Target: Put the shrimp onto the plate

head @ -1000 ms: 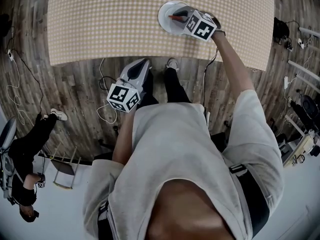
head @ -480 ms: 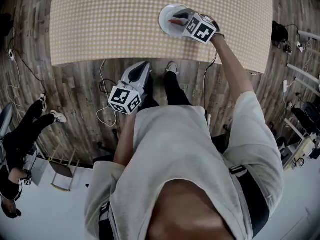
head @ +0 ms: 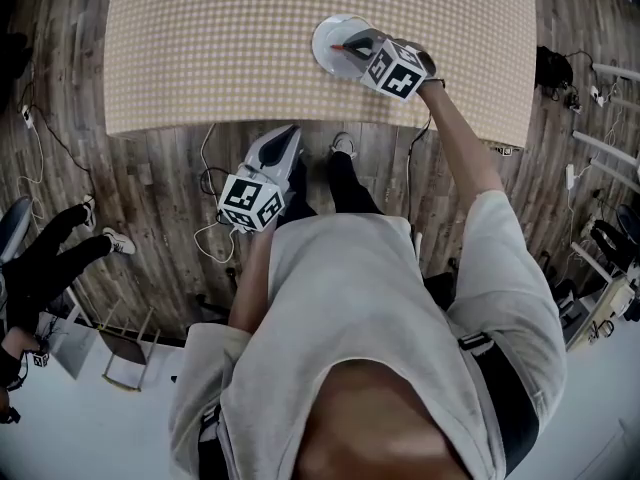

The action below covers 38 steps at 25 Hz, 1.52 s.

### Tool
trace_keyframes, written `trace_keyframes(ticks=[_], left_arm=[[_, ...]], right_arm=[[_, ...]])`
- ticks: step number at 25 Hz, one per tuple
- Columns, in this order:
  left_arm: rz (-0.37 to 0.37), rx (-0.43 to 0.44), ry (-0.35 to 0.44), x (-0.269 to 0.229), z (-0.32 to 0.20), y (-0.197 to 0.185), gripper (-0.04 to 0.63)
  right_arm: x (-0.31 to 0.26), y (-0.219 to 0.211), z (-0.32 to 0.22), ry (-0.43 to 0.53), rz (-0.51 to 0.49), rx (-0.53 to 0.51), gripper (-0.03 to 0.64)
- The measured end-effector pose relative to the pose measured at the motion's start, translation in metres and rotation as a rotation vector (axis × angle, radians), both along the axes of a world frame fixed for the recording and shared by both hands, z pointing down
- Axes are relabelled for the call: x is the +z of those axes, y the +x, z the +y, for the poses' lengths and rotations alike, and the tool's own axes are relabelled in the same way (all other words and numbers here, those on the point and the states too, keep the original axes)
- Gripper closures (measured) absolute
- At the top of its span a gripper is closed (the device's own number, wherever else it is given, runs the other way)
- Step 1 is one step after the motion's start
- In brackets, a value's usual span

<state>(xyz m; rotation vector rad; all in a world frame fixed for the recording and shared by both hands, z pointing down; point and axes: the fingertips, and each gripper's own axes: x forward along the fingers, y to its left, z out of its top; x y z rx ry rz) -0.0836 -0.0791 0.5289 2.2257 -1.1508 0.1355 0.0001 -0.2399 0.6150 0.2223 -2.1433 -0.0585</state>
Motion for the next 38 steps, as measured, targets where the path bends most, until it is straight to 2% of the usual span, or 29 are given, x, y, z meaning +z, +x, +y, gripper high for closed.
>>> trace_keyframes(ticks=[4, 7, 11, 16, 20, 24, 30, 38], left_arm=[[-0.007, 0.003, 0.014, -0.005, 0.007, 0.007, 0.586], [-0.007, 0.0, 0.03, -0.011, 0.009, 0.009, 0.586], [-0.015, 0.011, 0.058, -0.02, 0.015, 0.017, 0.586], [-0.034, 0.028, 0.101, -0.037, 0.021, 0.029, 0.586], [-0.065, 0.025, 0.146, -0.058, 0.02, 0.035, 0.586], [-0.096, 0.022, 0.2, -0.08, 0.016, 0.043, 0.586], [-0.122, 0.02, 0.263, -0.105, 0.022, 0.071, 0.586], [-0.114, 0.062, 0.3, -0.112, 0.051, 0.106, 0.586]], right_arm=[[-0.004, 0.006, 0.012, 0.017, -0.005, 0.003, 0.617], [-0.014, 0.009, 0.017, 0.029, -0.04, 0.042, 0.617], [-0.038, 0.019, 0.017, 0.041, -0.156, 0.194, 0.617], [-0.076, 0.04, 0.019, 0.018, -0.361, 0.436, 0.617], [-0.11, 0.059, 0.024, 0.0, -0.516, 0.556, 0.617], [-0.138, 0.081, 0.031, 0.033, -0.599, 0.598, 0.617], [-0.163, 0.109, 0.054, 0.093, -0.658, 0.61, 0.617], [-0.178, 0.132, 0.133, 0.154, -0.707, 0.633, 0.618]])
